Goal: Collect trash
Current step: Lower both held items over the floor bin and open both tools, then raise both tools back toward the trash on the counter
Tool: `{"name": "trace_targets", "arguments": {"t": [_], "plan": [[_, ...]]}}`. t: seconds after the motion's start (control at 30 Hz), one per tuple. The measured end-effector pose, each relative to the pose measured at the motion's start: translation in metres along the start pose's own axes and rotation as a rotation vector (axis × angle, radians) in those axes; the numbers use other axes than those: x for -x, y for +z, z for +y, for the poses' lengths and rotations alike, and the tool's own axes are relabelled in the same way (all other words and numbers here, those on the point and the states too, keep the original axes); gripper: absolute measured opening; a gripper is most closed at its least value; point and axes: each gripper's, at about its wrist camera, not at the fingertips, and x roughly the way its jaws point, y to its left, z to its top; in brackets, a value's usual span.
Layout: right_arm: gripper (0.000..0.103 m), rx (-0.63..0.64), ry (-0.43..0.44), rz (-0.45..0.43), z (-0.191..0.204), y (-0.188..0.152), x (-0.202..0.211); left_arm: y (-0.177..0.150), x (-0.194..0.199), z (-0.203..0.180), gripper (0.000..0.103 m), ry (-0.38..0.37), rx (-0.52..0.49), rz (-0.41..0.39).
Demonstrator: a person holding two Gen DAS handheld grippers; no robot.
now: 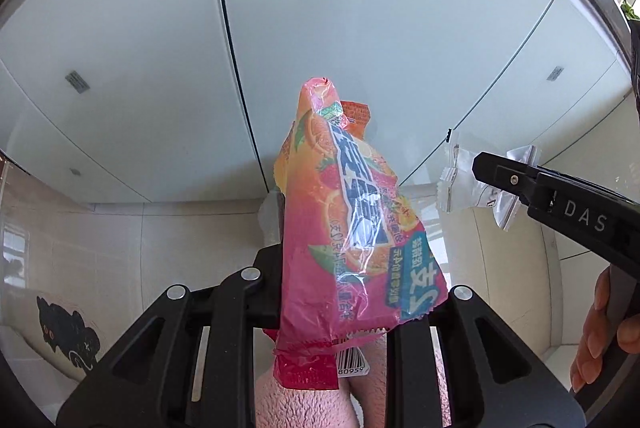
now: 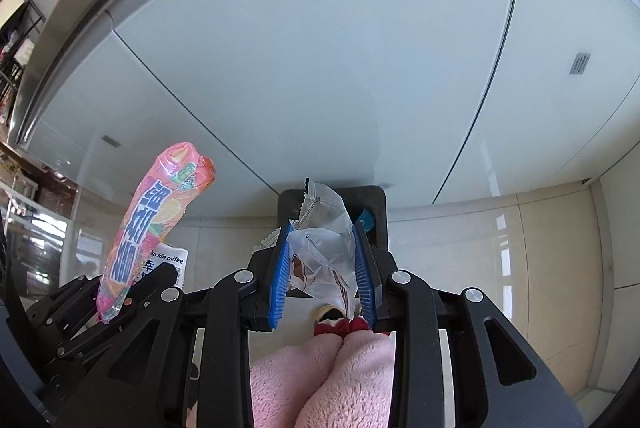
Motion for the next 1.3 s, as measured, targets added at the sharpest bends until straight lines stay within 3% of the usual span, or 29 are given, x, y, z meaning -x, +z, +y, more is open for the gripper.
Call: {"name": "trace_targets", "arguments": {"t": [0.4,0.7,0.8,0.87,1.0,1.3], "plan": [[0.031,-0.04,-0.023,0.153,-0.02,-0.003,-0.114,-0.003,-0.123,0.006,0.021,-0.016,0.0,0.136],[0.031,-0.098,-0.024,0.252,-0.035,-0.002,-0.18,0.002,-0.18,0.012,0.021,-0.02,0.01,0.196],[0.034,-0.128,0.003,0.274,-0.042,0.001,-0.192,0.005,-0.186,0.008,0.026,-0.044,0.024,0.205],[0.045,-0.171,0.029,0.282,-0.044,0.003,-0.195,0.007,-0.186,0.01,0.041,-0.04,0.022,0.201],[0.062,-0.196,0.021,0.273,-0.045,0.007,-0.199,0.01,-0.182,0.009,0.051,-0.031,0.015,0.193],[0.069,-0.177,0.024,0.231,-0.037,0.018,-0.166,0.012,-0.139,0.013,0.061,-0.023,0.005,0.137]]}}
